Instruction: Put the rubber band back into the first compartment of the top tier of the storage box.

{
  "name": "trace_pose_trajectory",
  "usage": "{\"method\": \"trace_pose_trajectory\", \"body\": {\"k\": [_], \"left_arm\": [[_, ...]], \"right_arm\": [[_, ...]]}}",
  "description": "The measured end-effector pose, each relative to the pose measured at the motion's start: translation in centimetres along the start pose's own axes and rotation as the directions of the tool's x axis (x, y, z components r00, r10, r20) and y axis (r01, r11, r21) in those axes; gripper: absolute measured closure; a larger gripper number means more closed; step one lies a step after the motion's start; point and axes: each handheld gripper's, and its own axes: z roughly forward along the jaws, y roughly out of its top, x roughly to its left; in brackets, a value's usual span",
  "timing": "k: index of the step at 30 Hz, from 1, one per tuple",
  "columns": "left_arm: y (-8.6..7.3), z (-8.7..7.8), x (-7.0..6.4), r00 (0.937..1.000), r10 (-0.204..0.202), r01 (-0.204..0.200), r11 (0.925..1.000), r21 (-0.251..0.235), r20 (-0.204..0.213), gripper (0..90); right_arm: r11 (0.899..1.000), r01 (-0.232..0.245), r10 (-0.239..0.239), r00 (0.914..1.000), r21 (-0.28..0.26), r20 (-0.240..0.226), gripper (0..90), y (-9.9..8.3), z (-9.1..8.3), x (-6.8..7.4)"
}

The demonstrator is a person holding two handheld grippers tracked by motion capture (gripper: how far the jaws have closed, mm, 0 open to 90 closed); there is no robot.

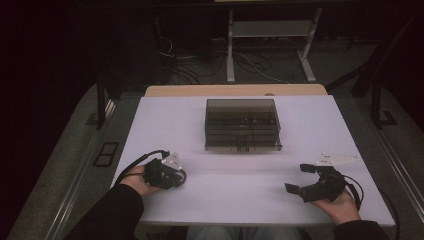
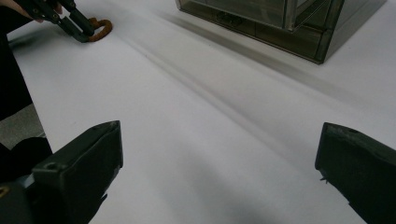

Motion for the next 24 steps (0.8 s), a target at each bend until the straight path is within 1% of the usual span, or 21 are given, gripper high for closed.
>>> {"method": "trace_pose_trajectory", "body": {"k": [1, 4, 5, 7, 9, 11, 15, 17, 18, 19, 20, 24], "left_arm": [[0.0, 0.0, 0.0, 1.0000, -0.006, 0.006, 1.0000, 0.001, 0.003, 81.2], [0.0, 0.0, 0.1, 0.9999, -0.011, 0.011, 0.9999, 0.009, 0.006, 83.3], [0.0, 0.0, 0.1, 0.9995, -0.029, 0.029, 0.9996, 0.004, 0.010, 83.5], [0.0, 0.0, 0.3, 0.9993, -0.033, 0.033, 0.9995, 0.002, 0.018, 83.7], [-0.1, 0.0, 0.3, 0.9987, -0.047, 0.047, 0.9989, -0.002, 0.021, 83.9], [-0.1, -0.1, 0.5, 0.9986, -0.044, 0.044, 0.9990, -0.002, 0.029, 83.9], [-0.2, -0.7, 0.7, 0.9968, -0.065, 0.067, 0.9970, -0.038, 0.047, 83.9], [-0.3, -0.9, 0.8, 0.9957, -0.077, 0.080, 0.9952, -0.057, 0.051, 84.0], [-0.3, -1.1, 0.7, 0.9942, -0.093, 0.096, 0.9934, -0.062, 0.055, 84.0], [-0.3, -1.1, 0.8, 0.9941, -0.092, 0.096, 0.9929, -0.070, 0.056, 83.9], [-0.3, -1.2, 0.8, 0.9927, -0.105, 0.109, 0.9910, -0.078, 0.060, 84.0], [-0.4, -1.7, 0.9, 0.9918, -0.110, 0.116, 0.9874, -0.108, 0.066, 83.9]], "right_arm": [[1.000, -0.001, 0.001, 1.0000, 0.000, 0.000, 0.6, 0.0, 0.0, 0.0], [1.000, -0.002, 0.002, 1.0000, -0.001, -0.002, 0.6, 0.0, 0.0, 0.0], [1.000, -0.002, 0.002, 1.0000, -0.001, -0.001, 0.6, 0.0, 0.0, 0.0], [1.000, -0.001, 0.001, 1.0000, 0.000, -0.001, 0.6, 0.0, 0.0, 0.0], [1.000, -0.001, 0.001, 1.0000, 0.000, -0.001, 0.6, 0.0, 0.0, 0.0], [1.000, -0.002, 0.002, 1.0000, 0.000, -0.002, 0.6, 0.0, 0.0, 0.0], [1.000, -0.004, 0.004, 1.0000, 0.001, -0.003, 0.6, 0.0, 0.0, 0.0], [1.000, -0.004, 0.004, 1.0000, 0.001, -0.003, 0.6, 0.0, 0.0, 0.0], [1.000, -0.003, 0.003, 1.0000, 0.001, -0.003, 0.6, 0.0, 0.0, -0.1], [1.000, -0.002, 0.002, 1.0000, 0.001, -0.002, 0.6, 0.0, 0.0, 0.0], [1.000, -0.002, 0.002, 1.0000, 0.003, -0.001, 0.6, 0.0, 0.0, 0.0], [1.000, -0.003, 0.003, 1.0000, 0.004, -0.002, 0.6, 0.0, 0.1, -0.1]]}}
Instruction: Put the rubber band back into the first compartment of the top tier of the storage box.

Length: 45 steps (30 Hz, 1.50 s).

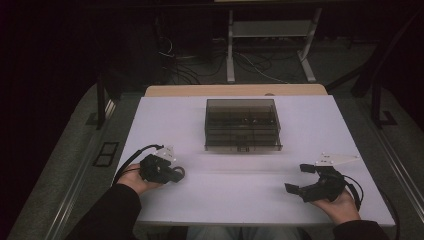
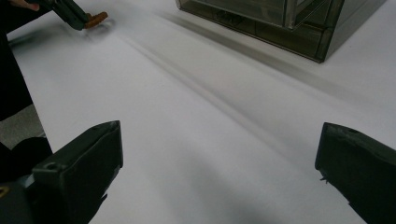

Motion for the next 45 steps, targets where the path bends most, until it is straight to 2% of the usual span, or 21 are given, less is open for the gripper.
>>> {"method": "trace_pose_trajectory", "body": {"k": [10, 15, 21, 31, 45], "left_arm": [[0.4, -1.7, 0.2, 0.9998, -0.018, 0.018, 0.9972, -0.073, 0.004, 83.9], [1.0, -2.9, 0.4, 0.9999, -0.012, 0.012, 0.9932, -0.116, 0.000, 83.9], [1.8, -4.0, 0.6, 1.0000, -0.004, 0.003, 0.9899, -0.142, -0.006, 83.9], [3.1, -4.8, 0.7, 0.9998, 0.021, -0.021, 0.9876, -0.156, -0.001, 83.9], [5.0, -5.1, 0.7, 0.9986, 0.052, -0.052, 0.9864, -0.156, -0.002, 83.9]], "right_arm": [[1.000, -0.001, 0.001, 1.0000, 0.002, -0.002, 0.6, 0.0, 0.0, 0.0], [1.000, -0.001, 0.001, 1.0000, 0.003, -0.004, 0.6, 0.0, 0.0, 0.0], [1.000, -0.001, 0.001, 1.0000, 0.004, -0.006, 0.6, 0.0, 0.0, 0.0], [1.000, 0.000, 0.000, 1.0000, 0.005, -0.007, 0.6, 0.0, 0.0, 0.1], [1.000, 0.002, -0.002, 1.0000, 0.006, -0.007, 0.6, 0.0, 0.0, 0.0]]}}
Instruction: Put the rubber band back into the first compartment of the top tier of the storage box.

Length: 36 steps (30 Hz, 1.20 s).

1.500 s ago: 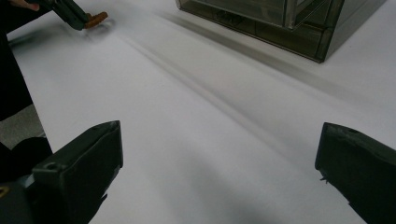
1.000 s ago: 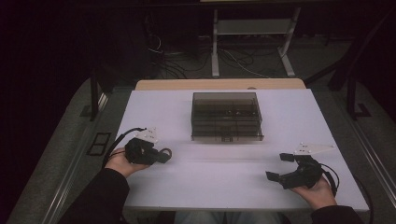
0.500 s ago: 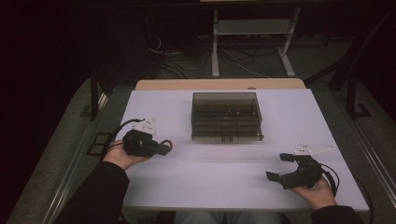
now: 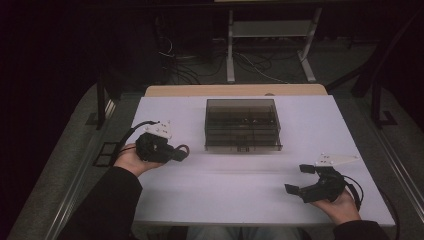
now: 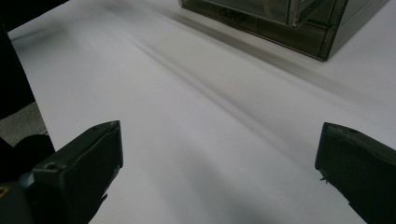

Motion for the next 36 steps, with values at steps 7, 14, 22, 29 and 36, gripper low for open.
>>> {"method": "trace_pose_trajectory", "body": {"k": [7, 14, 22, 29, 36], "left_arm": [[0.9, -0.1, 0.2, 0.9999, 0.013, -0.013, 0.9999, -0.006, -0.003, 83.8], [2.0, -0.1, 0.2, 0.9995, 0.031, -0.031, 0.9994, -0.012, -0.005, 83.9], [2.9, -0.2, 0.3, 0.9990, 0.045, -0.045, 0.9988, -0.020, -0.005, 83.8], [4.0, -0.1, 0.5, 0.9978, 0.065, -0.066, 0.9976, -0.023, -0.011, 83.8], [5.3, -0.1, 0.7, 0.9970, 0.077, -0.077, 0.9963, -0.037, -0.014, 83.8]], "right_arm": [[1.000, 0.003, -0.003, 1.0000, 0.001, -0.001, 0.6, 0.0, 0.0, 0.0], [1.000, 0.006, -0.006, 1.0000, 0.000, -0.003, 0.6, 0.0, 0.0, 0.0], [1.000, 0.003, -0.004, 1.0000, -0.001, -0.004, 0.6, 0.0, 0.0, 0.0], [1.000, 0.006, -0.006, 1.0000, 0.001, -0.005, 0.6, 0.0, 0.0, 0.0], [1.000, -0.003, 0.003, 1.0000, 0.000, -0.007, 0.6, 0.0, 0.0, 0.0]]}}
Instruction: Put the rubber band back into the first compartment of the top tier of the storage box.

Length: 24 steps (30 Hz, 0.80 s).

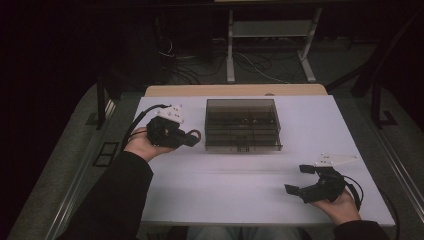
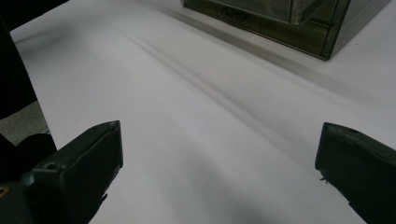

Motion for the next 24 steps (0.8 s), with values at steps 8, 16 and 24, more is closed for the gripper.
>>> {"method": "trace_pose_trajectory", "body": {"k": [8, 16, 24], "left_arm": [[1.2, 0.4, 0.3, 0.9999, 0.016, -0.016, 0.9999, 0.001, -0.004, 83.8], [1.7, 1.0, 0.8, 0.9998, 0.015, -0.015, 0.9999, 0.000, -0.009, 83.8], [2.3, 1.7, 1.1, 0.9996, 0.026, -0.026, 0.9996, -0.012, -0.013, 83.8]], "right_arm": [[1.000, 0.003, -0.003, 1.0000, 0.003, -0.001, 0.6, 0.0, 0.0, 0.0], [1.000, 0.006, -0.006, 1.0000, 0.001, -0.001, 0.6, 0.0, 0.0, -0.1], [1.000, 0.008, -0.008, 1.0000, 0.002, -0.002, 0.6, 0.0, 0.0, -0.1]]}}
